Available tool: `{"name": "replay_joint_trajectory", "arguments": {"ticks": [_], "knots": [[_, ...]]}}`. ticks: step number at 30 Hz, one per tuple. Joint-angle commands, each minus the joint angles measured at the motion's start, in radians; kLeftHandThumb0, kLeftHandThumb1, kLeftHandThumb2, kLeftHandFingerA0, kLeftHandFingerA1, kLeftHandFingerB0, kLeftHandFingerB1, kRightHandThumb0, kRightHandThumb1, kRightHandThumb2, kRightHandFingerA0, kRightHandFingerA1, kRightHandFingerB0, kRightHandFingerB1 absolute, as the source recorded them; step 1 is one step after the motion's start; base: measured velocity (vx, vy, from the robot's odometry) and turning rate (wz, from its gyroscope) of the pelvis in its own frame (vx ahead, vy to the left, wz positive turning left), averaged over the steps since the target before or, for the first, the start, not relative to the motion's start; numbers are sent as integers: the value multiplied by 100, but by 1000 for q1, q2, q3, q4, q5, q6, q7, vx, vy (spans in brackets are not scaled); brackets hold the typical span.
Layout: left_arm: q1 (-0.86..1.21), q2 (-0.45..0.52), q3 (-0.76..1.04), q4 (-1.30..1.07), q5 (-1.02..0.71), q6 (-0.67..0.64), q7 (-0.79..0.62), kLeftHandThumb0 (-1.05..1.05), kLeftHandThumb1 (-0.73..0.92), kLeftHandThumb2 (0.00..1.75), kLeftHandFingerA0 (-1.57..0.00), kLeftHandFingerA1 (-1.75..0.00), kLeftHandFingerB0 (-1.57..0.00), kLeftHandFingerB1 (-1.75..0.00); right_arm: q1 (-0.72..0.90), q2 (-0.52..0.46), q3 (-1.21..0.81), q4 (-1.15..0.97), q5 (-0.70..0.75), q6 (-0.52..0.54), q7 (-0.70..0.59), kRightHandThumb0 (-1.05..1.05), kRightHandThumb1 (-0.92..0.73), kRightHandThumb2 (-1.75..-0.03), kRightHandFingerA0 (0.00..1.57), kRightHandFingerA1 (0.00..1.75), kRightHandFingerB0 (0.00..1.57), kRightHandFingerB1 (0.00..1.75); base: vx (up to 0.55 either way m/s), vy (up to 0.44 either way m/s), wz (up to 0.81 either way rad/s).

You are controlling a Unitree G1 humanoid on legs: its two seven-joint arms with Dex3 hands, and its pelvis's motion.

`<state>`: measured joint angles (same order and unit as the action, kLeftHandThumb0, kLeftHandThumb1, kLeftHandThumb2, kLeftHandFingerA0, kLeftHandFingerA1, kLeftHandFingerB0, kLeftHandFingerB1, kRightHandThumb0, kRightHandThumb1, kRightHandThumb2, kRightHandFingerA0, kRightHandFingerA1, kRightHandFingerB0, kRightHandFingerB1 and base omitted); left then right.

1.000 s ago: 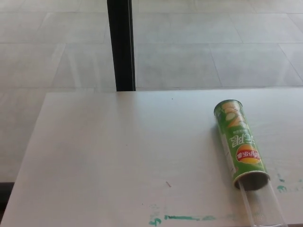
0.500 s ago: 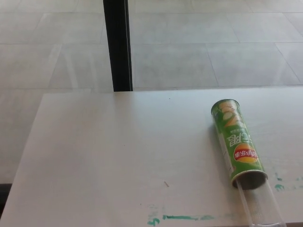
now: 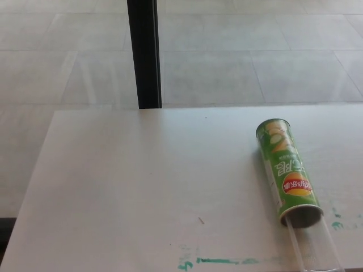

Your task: Use the right hand as a fist to push the chips tray inside its container kept in the middle of the desk

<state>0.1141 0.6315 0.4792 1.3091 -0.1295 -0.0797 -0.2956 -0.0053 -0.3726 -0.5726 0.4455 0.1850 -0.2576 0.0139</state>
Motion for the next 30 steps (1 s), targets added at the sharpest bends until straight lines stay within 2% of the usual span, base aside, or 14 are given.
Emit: {"name": "replay_joint_trajectory", "arguments": {"ticks": [1,2,3,4,5,11,13,14,18,20,22,24,25,30], "knots": [[19,20,4,-6,-18,-20,-20,-64,76,63,-47,-52,-37,-39,200,100,163,-736,103,132,37,-54,-59,-93,63,64,42,55,0,0,0],[19,17,8,-2,-22,-20,-19,-64,76,63,-47,-54,-38,-40,221,90,179,-769,102,128,60,-50,-75,-63,69,54,45,40,0,0,0],[18,16,6,-1,-20,-20,-18,-66,62,98,-43,-61,-32,-53,256,79,214,-838,145,145,96,-51,-61,-93,61,68,38,55,0,0,0],[21,17,1,-1,-13,-27,-19,-64,78,64,-46,-51,-35,-39,279,76,225,-869,163,163,103,-51,-59,-93,61,68,42,56,0,0,0],[22,17,3,1,-15,-24,-18,-64,78,63,-47,-50,-36,-39,294,72,237,-887,155,166,111,-50,-73,-62,66,60,50,42,0,0,0],[25,20,6,1,-18,-21,-19,-66,62,97,-44,-62,-32,-53,396,50,282,-918,47,71,175,-49,-72,-61,72,59,56,41,0,0,0],[21,18,24,3,-37,-11,-28,-63,76,62,-48,-53,-36,-41,444,22,287,-949,51,69,207,-48,-72,-61,70,61,56,41,0,0,0],[23,19,14,1,-26,-17,-22,-66,61,97,-45,-62,-33,-54,467,-1,286,-949,48,47,238,-49,-73,-62,71,61,57,41,0,0,0],[24,18,14,-2,-27,-20,-27,-65,62,98,-43,-62,-31,-54,528,-53,283,-990,3,5,282,-50,-71,-62,79,60,65,43,0,0,0],[26,16,9,-1,-21,-28,-20,-64,78,63,-48,-53,-37,-41,534,-70,284,-1010,5,15,291,-50,-71,-61,81,61,67,44,0,0,0],[23,15,9,0,-21,-27,-17,-66,61,98,-43,-63,-28,-53,570,-98,277,-1039,-4,-4,319,-52,-71,-61,81,65,67,44,0,0,0],[23,16,10,1,-21,-22,-16,-68,61,98,-44,-62,-31,-53,587,-119,270,-1055,-9,-6,331,-53,-72,-62,80,66,66,44,0,0,0],[22,16,15,1,-27,-16,-13,-65,76,63,-50,-56,-39,-41,605,-138,265,-1066,-7,-15,348,-52,-72,-62,81,69,65,45,0,0,0],[22,13,25,4,-33,-18,-15,-67,75,62,-53,-58,-42,-43,676,-234,238,-1114,-25,-19,424,-49,-73,-62,74,64,64,45,0,0,0]]}}
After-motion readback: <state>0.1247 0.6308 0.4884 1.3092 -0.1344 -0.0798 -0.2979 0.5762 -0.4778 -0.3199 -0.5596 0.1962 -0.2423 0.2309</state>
